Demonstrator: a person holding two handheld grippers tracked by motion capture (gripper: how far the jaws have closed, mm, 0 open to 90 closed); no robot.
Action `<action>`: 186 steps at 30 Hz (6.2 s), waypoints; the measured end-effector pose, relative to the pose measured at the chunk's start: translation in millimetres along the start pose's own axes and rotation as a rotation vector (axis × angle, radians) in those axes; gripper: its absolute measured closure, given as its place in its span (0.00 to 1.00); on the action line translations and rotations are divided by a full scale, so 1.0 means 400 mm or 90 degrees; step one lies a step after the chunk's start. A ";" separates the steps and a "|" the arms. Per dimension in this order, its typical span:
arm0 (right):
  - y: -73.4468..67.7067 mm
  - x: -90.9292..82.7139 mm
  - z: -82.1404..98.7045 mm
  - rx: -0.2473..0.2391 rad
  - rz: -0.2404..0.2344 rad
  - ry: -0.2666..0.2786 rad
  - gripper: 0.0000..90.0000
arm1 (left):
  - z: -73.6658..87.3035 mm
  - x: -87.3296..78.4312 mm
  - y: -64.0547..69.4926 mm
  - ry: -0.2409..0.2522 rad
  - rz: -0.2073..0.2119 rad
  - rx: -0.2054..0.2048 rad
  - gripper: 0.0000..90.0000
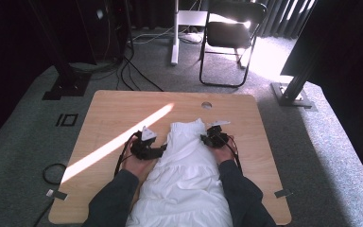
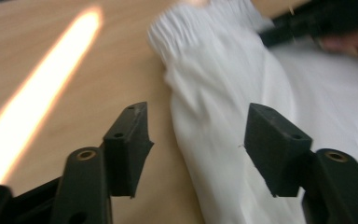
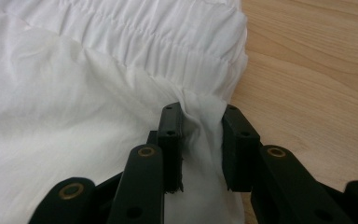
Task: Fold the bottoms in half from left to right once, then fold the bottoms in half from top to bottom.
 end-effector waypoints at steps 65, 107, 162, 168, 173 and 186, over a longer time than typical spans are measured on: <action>-0.011 -0.340 -0.357 -0.051 -0.024 0.248 0.94 | -0.396 -0.072 -0.084 0.128 0.025 0.004 0.94; -0.210 -0.243 0.307 -0.065 -0.123 0.006 0.85 | 0.240 -0.037 0.207 -0.078 0.136 0.077 0.91; -0.194 -0.367 0.117 -0.132 -0.129 0.093 0.92 | 0.080 -0.164 0.168 -0.013 0.101 0.131 0.94; -0.220 -0.233 0.273 -0.115 -0.131 -0.018 0.92 | 0.232 -0.048 0.160 -0.117 0.109 0.100 0.93; -0.217 -0.190 0.247 -0.105 -0.129 -0.019 0.92 | 0.196 -0.009 0.110 -0.125 0.066 0.126 0.93; -0.150 -0.057 0.081 -0.044 -0.114 -0.002 0.92 | 0.067 0.116 -0.055 -0.121 0.018 0.076 0.93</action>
Point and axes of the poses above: each handheld gripper's, and its own axes: x roughly forward along the jaws, z roughly out of its underside, y roughly to its right, the point moved 8 cm from there along x, roughly forward along the jaws, and after that the axes turned 5 degrees about -y, right-handed, at the moved point
